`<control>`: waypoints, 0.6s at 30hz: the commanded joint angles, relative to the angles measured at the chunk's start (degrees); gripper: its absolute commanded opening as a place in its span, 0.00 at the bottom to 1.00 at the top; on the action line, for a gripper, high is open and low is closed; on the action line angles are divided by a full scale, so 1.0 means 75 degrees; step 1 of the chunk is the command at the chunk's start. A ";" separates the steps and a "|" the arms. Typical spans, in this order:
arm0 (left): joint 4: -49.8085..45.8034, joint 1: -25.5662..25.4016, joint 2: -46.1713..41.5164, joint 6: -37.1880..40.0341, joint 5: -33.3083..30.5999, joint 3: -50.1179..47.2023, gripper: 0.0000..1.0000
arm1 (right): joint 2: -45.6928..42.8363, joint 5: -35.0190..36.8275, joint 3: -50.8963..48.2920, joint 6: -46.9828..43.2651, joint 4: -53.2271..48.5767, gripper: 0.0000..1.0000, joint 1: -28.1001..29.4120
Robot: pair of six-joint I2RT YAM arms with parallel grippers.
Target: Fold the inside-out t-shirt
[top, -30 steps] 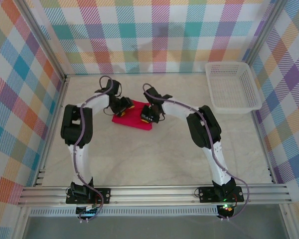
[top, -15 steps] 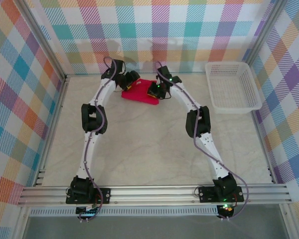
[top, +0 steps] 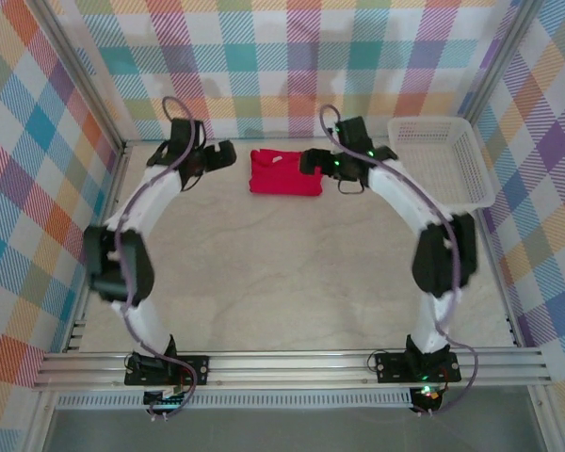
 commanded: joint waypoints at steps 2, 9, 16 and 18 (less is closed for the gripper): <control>0.1780 -0.0051 -0.1696 0.1515 -0.1655 -0.3082 1.00 | -0.1622 0.2715 -0.2818 -0.1357 0.1658 1.00 -0.0075; 0.4507 -0.0029 -0.3368 0.2346 -0.2055 -0.6915 1.00 | -0.3229 0.3840 -0.7375 -0.2495 0.4918 1.00 -0.0711; 0.6649 0.0185 -0.2818 0.2441 -0.1932 -0.7959 1.00 | -0.2939 0.2831 -0.8665 -0.3114 0.8005 1.00 -0.1273; 0.7353 0.0377 -0.2676 0.2241 -0.1623 -0.8117 1.00 | -0.2651 0.2476 -0.8607 -0.3468 0.8600 1.00 -0.1340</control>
